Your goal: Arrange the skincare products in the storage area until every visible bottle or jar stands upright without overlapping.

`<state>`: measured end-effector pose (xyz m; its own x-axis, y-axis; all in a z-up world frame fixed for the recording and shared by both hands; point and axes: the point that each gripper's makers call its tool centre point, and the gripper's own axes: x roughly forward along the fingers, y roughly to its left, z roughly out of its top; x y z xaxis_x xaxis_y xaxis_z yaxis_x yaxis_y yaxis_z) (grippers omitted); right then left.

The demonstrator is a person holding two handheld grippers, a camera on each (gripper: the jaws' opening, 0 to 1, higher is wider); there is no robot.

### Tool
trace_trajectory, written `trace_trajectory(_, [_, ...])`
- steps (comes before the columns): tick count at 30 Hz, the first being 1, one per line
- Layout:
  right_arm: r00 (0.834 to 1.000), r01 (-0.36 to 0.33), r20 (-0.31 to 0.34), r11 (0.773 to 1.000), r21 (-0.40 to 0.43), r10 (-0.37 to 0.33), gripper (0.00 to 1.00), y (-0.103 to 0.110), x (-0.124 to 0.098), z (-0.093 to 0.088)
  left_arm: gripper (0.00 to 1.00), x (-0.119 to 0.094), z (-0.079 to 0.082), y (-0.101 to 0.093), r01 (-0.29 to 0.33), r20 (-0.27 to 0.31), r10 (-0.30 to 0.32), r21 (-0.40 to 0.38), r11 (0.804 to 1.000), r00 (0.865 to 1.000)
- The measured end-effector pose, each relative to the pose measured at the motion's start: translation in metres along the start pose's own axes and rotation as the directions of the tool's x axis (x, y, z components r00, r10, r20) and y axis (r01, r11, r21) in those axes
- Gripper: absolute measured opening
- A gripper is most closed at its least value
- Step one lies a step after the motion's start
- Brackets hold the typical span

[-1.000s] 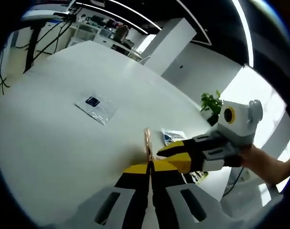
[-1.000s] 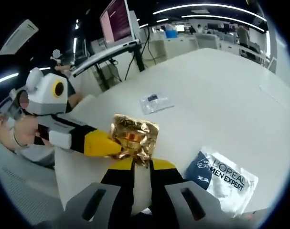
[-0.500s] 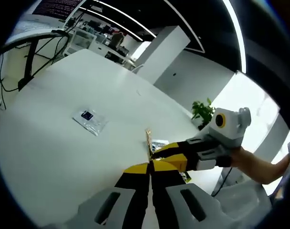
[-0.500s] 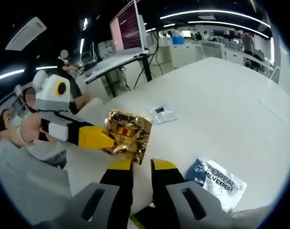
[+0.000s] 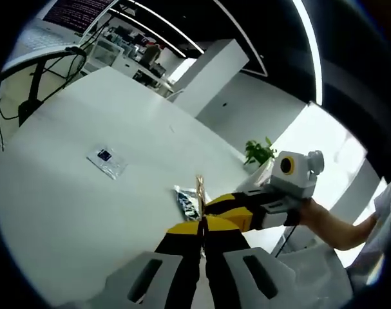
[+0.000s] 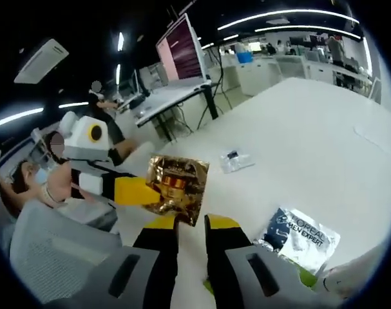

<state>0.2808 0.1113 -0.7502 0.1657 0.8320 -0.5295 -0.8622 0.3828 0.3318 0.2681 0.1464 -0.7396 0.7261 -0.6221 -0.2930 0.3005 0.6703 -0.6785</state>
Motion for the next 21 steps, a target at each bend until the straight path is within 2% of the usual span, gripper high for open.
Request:
trace_trajectory(8, [0.997, -0.069, 0.043, 0.994, 0.081, 0.066, 0.16, 0.012, -0.006, 0.003, 0.00, -0.005, -0.001, -0.013, 0.042, 0.003, -0.042, -0.028, 0.999, 0.999])
trace_trajectory(13, [0.996, -0.082, 0.049, 0.994, 0.070, 0.079, 0.11, 0.014, -0.012, 0.004, 0.00, -0.008, -0.004, -0.017, 0.059, -0.006, -0.059, -0.032, 0.998, 0.998])
trace_trajectory(21, [0.997, -0.070, 0.035, 0.997, 0.044, 0.068, 0.07, 0.013, -0.015, -0.001, 0.00, -0.004, -0.010, -0.016, 0.029, -0.040, -0.028, 0.025, 0.999, 0.999])
